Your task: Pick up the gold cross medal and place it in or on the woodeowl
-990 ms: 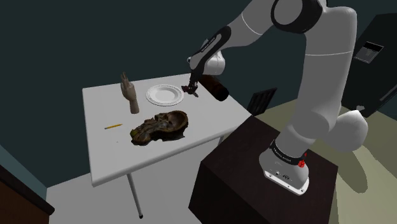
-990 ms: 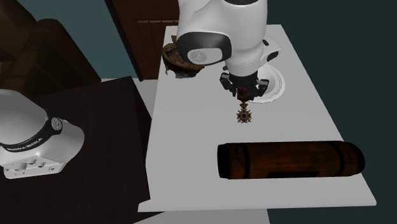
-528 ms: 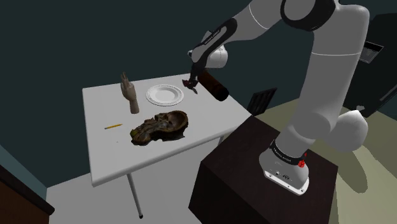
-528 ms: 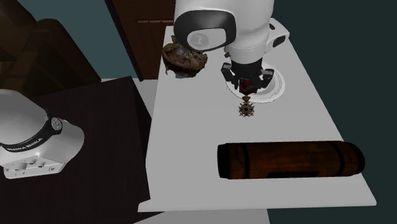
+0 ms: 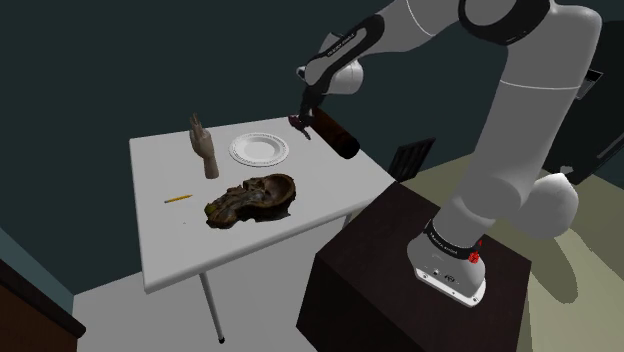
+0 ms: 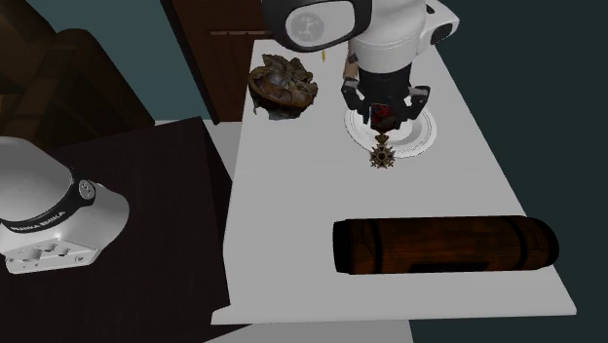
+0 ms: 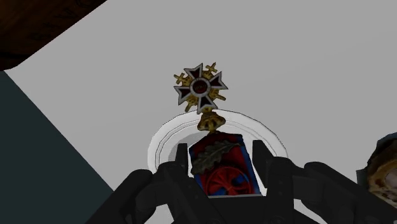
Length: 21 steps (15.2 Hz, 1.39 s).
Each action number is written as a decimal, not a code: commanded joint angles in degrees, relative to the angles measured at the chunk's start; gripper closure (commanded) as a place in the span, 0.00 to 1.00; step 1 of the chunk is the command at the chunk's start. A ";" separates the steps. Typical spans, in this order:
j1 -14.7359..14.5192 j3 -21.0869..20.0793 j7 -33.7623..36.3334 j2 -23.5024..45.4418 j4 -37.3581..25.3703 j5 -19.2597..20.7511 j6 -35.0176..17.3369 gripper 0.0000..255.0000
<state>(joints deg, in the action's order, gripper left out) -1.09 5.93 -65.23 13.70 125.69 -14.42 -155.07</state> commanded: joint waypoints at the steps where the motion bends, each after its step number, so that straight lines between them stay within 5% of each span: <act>1: -0.25 0.33 0.74 -1.08 -0.29 0.75 1.36 1.00; 8: -0.66 1.05 2.51 -4.34 -1.31 2.75 5.54 1.00; 21: -11.94 -4.45 28.23 -11.46 7.32 14.34 2.80 1.00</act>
<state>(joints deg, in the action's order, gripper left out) -12.22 2.01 -39.32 2.86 132.50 -1.11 -152.35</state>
